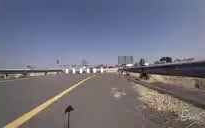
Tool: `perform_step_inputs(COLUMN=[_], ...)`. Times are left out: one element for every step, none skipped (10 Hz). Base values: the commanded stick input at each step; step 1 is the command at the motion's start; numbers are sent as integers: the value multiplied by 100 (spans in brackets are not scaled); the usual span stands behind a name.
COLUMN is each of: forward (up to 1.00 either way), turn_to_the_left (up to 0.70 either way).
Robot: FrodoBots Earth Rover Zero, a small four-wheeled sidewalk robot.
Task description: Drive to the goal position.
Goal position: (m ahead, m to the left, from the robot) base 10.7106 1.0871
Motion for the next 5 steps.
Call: perform_step_inputs(forward=[100, 100, 100, 100, 100], turn_to_the_left=[0, 0, 0, -4, -11])
